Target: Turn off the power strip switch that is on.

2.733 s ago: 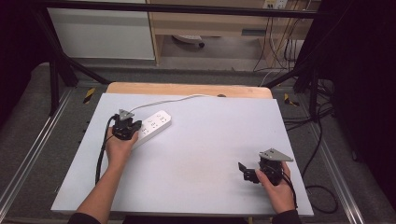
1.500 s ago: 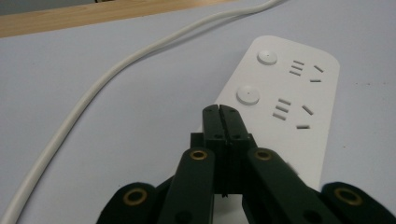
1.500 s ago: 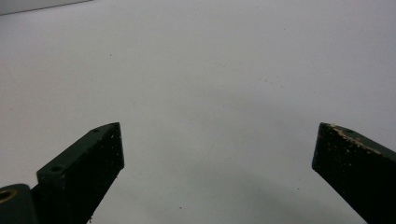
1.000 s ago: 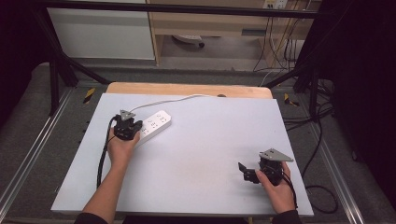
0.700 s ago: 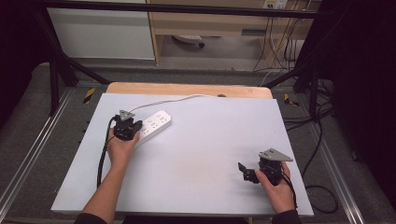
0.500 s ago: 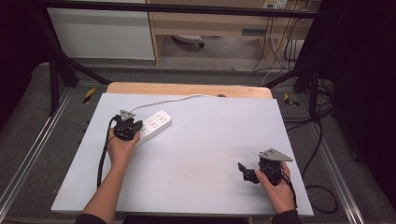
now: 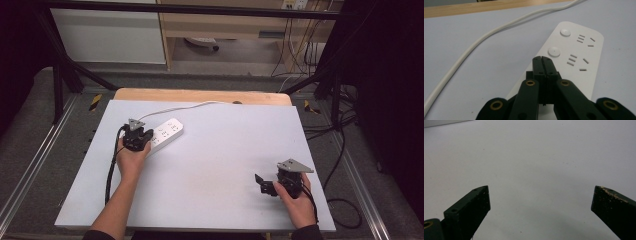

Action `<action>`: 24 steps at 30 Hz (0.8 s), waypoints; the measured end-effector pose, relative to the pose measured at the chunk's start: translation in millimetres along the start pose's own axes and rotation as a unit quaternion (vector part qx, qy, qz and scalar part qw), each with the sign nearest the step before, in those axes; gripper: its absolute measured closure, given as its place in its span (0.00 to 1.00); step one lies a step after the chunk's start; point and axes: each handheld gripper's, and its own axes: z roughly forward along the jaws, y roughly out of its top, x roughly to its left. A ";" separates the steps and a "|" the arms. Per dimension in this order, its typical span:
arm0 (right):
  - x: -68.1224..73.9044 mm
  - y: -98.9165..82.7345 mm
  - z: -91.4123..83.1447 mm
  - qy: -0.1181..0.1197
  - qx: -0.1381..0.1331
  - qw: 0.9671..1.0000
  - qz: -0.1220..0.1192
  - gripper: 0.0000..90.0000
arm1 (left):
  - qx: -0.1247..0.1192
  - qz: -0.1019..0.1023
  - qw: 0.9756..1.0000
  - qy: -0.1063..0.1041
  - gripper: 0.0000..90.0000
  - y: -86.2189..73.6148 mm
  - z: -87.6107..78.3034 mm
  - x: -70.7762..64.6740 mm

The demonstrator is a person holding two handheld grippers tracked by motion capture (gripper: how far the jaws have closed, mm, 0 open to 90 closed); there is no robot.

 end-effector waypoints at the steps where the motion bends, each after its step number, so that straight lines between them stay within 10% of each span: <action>1: 0.1 0.0 0.0 0.000 0.000 1.000 0.000 0.03 | 0.000 -0.001 1.000 -0.001 1.00 0.2 0.0 0.5; 7: -0.1 0.0 0.5 0.001 0.000 1.000 0.000 0.03 | -0.001 -0.009 0.999 -0.031 1.00 2.4 0.7 -0.2; 24: -2.6 0.9 -0.8 0.005 -0.005 1.000 0.006 0.03 | 0.001 -0.020 1.000 -0.023 1.00 9.1 -5.6 3.2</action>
